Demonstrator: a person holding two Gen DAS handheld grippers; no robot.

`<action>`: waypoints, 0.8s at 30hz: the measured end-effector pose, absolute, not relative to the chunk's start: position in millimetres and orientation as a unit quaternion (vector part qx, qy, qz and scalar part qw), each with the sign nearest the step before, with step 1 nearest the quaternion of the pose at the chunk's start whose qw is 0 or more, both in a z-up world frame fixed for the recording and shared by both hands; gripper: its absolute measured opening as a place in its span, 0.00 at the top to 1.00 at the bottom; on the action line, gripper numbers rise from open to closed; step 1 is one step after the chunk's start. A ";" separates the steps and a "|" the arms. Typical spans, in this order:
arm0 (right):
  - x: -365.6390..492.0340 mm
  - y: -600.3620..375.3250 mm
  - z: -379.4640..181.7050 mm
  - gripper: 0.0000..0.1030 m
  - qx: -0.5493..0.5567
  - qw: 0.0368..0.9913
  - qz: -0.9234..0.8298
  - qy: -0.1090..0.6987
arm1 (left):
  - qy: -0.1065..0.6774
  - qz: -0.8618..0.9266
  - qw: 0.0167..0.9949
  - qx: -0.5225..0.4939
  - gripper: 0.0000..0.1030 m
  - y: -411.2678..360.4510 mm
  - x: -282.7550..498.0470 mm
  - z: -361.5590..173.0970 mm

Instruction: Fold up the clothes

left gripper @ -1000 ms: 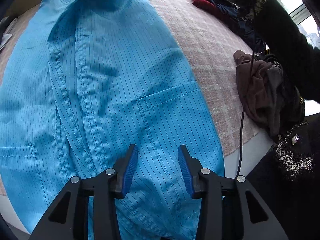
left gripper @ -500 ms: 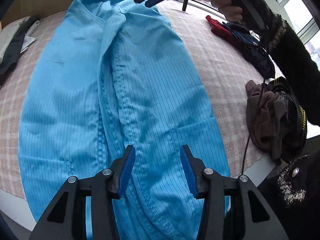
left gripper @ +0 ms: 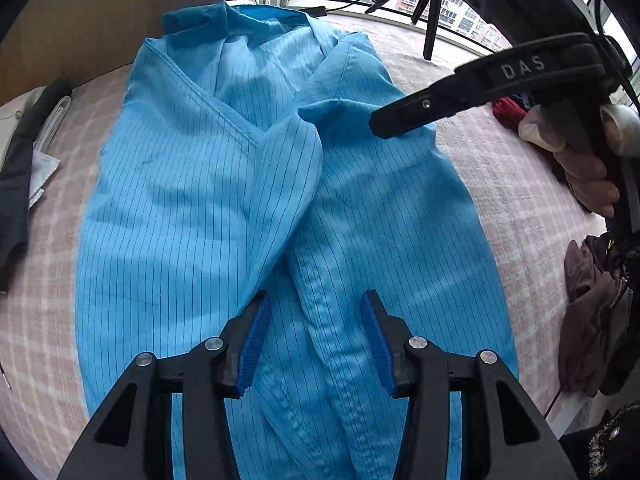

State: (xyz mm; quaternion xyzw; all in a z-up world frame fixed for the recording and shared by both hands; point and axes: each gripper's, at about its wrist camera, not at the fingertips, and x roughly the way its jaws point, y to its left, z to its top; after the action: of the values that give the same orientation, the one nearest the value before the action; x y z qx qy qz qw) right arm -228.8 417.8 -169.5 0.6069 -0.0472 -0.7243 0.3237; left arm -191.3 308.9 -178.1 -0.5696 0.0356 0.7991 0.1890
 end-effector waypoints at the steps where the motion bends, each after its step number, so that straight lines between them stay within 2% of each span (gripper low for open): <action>1: -228.9 420.8 -168.5 0.67 0.605 0.323 -0.726 -0.052 | 0.036 0.796 0.194 -0.572 0.56 311.3 -198.3 -179.0; 5: -229.2 432.8 -164.4 0.67 0.597 0.322 -0.731 -0.072 | 0.032 0.790 0.224 -0.570 0.58 324.8 -214.5 -173.0; 8: -229.5 441.8 -161.4 0.67 0.591 0.321 -0.735 -0.086 | 0.030 0.797 0.245 -0.551 0.64 330.5 -212.1 -161.5; 11: -237.4 442.0 -160.1 0.67 0.586 0.318 -0.740 -0.091 | 0.035 0.805 0.259 -0.533 0.62 334.6 -208.3 -152.2; 13: -243.5 441.1 -159.4 0.67 0.582 0.317 -0.743 -0.093 | 0.050 0.797 0.240 -0.552 0.64 332.0 -214.0 -164.1; 14: -246.6 440.6 -159.0 0.67 0.580 0.316 -0.745 -0.094 | 0.046 0.793 0.232 -0.561 0.78 330.6 -216.9 -171.1; 15: -249.6 440.2 -158.7 0.67 0.578 0.315 -0.747 -0.095 | 0.035 0.792 0.230 -0.565 0.98 332.4 -221.6 -175.1; 17: -255.8 439.3 -158.0 0.67 0.575 0.313 -0.750 -0.098 | 0.009 0.796 0.241 -0.555 0.99 330.7 -218.7 -166.4; 20: -264.9 437.9 -157.0 0.67 0.569 0.311 -0.755 -0.101 | 0.000 0.822 0.293 -0.488 0.99 335.3 -195.2 -118.6; 24: -275.6 436.3 -157.2 0.67 0.562 0.303 -0.764 -0.096 | 0.042 0.845 0.308 -0.435 0.98 335.4 -176.6 -78.7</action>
State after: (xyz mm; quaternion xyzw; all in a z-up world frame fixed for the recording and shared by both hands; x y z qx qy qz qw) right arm -275.6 436.3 -157.2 0.5617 -0.0963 -0.7639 0.3028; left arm -176.6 335.4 -78.7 -0.4350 0.0422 0.8452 0.3076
